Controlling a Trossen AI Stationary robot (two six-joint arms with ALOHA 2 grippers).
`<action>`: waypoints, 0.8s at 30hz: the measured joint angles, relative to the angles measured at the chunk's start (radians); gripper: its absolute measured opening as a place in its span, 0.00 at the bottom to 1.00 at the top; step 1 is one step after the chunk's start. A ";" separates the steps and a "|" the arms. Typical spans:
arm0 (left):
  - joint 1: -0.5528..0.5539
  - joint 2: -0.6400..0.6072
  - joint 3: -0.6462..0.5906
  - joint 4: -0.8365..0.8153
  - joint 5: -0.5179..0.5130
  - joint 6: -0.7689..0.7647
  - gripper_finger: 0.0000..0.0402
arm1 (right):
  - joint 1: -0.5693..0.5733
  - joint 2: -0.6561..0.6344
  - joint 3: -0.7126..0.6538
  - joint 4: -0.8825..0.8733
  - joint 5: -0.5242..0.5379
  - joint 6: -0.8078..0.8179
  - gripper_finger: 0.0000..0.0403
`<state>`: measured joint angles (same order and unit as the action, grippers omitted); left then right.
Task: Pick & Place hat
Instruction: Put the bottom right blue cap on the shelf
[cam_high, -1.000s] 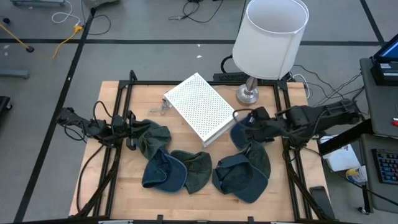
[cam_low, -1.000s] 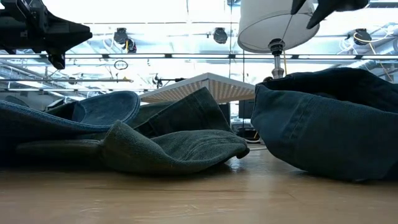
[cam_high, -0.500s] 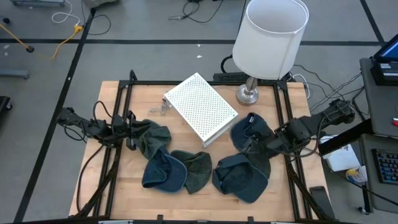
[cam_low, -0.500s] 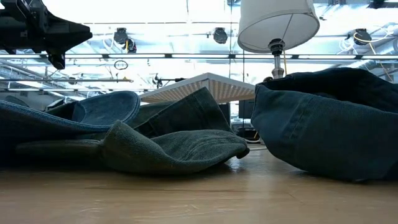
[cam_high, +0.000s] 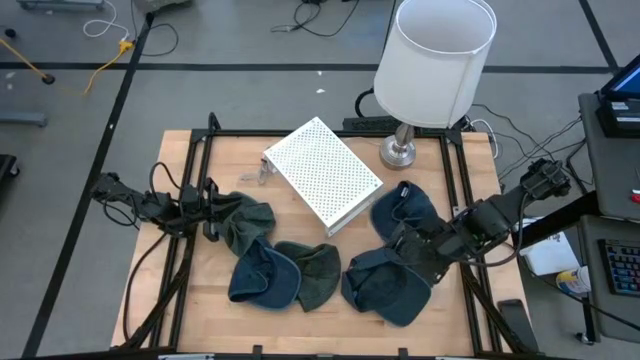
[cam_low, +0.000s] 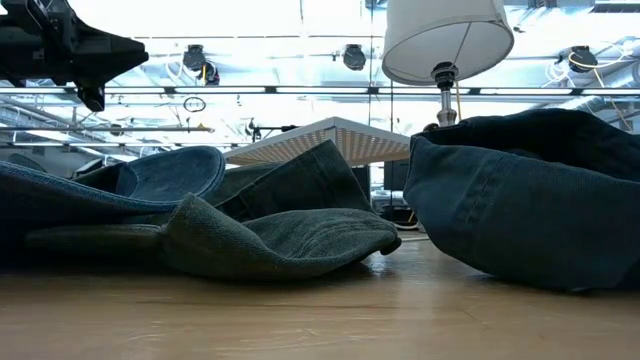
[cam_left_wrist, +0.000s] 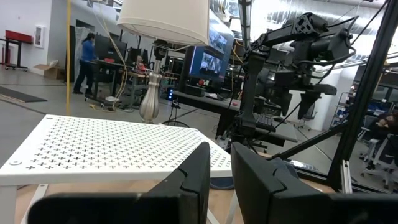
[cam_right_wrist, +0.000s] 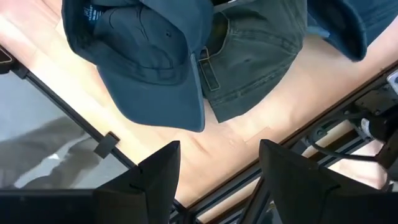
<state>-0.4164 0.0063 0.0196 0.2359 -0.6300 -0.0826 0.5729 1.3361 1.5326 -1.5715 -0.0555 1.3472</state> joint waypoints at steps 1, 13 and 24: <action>0.000 0.000 0.000 0.000 0.000 0.000 0.17 | 0.002 0.000 0.000 0.000 0.000 -0.003 0.53; 0.000 0.000 0.000 0.000 0.000 0.000 0.17 | 0.005 0.029 0.000 -0.001 0.058 -0.018 0.53; 0.000 0.000 0.000 0.000 0.000 0.000 0.17 | 0.005 0.150 -0.007 0.004 0.141 -0.077 0.53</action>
<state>-0.4164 0.0066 0.0198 0.2359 -0.6299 -0.0830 0.5781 1.4858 1.5252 -1.5674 0.0856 1.2705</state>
